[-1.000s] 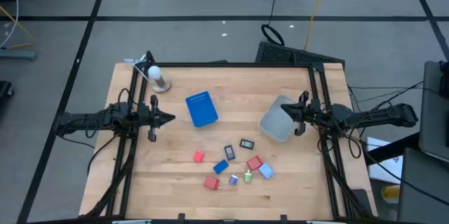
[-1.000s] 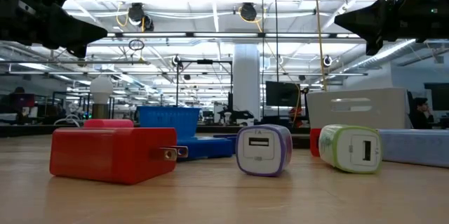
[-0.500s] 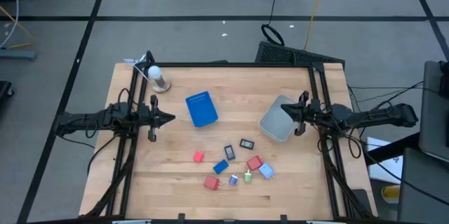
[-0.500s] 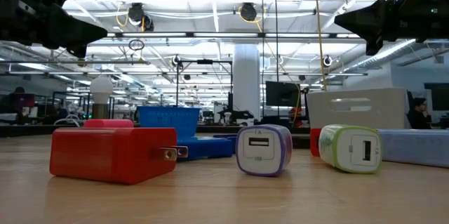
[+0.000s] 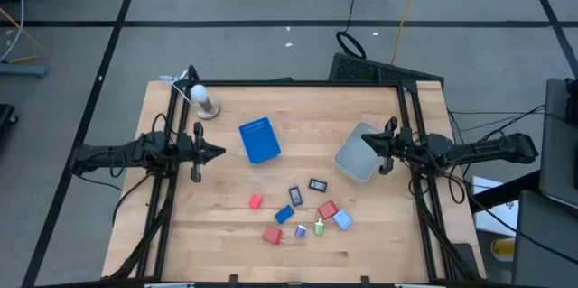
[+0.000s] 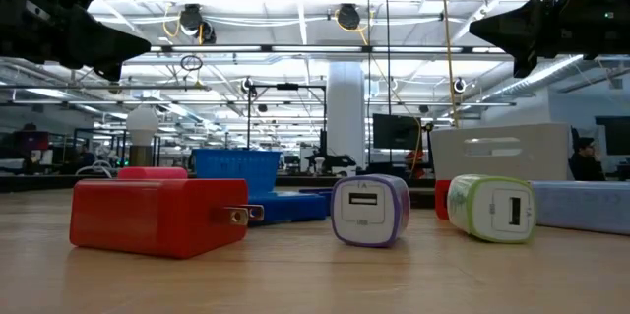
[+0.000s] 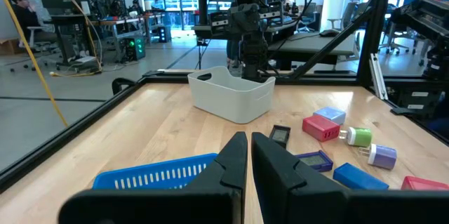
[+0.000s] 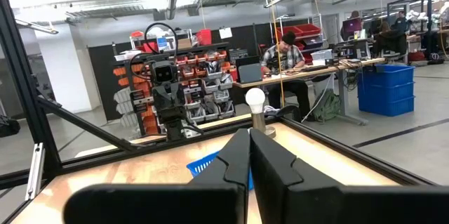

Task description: Pick & Place Office items

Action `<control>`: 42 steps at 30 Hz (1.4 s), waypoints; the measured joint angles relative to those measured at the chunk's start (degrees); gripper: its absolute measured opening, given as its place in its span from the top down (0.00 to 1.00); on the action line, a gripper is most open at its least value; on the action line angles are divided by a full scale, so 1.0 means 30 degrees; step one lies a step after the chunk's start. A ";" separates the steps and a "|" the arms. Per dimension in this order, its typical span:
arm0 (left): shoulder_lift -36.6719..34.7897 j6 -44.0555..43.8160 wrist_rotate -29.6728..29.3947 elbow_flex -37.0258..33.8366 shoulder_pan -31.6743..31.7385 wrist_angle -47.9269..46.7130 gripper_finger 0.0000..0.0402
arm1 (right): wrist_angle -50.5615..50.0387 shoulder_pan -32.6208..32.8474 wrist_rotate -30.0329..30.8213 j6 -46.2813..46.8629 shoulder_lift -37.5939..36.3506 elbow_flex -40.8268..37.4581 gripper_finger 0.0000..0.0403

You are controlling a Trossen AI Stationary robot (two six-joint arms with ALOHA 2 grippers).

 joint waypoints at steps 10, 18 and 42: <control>0.0000 0.0005 -0.0004 0.0002 0.0000 0.0000 0.94 | 0.0000 -0.0006 0.0000 0.0004 -0.0001 0.0000 0.99; 0.0000 0.0005 -0.0004 0.0002 0.0000 0.0000 0.94 | 0.0000 -0.0005 0.0005 0.0007 -0.0002 0.0000 0.99; 0.0000 0.1885 -0.0353 0.0002 0.0022 0.0279 0.94 | 0.0019 0.0000 0.0005 0.0000 -0.0002 0.0000 0.99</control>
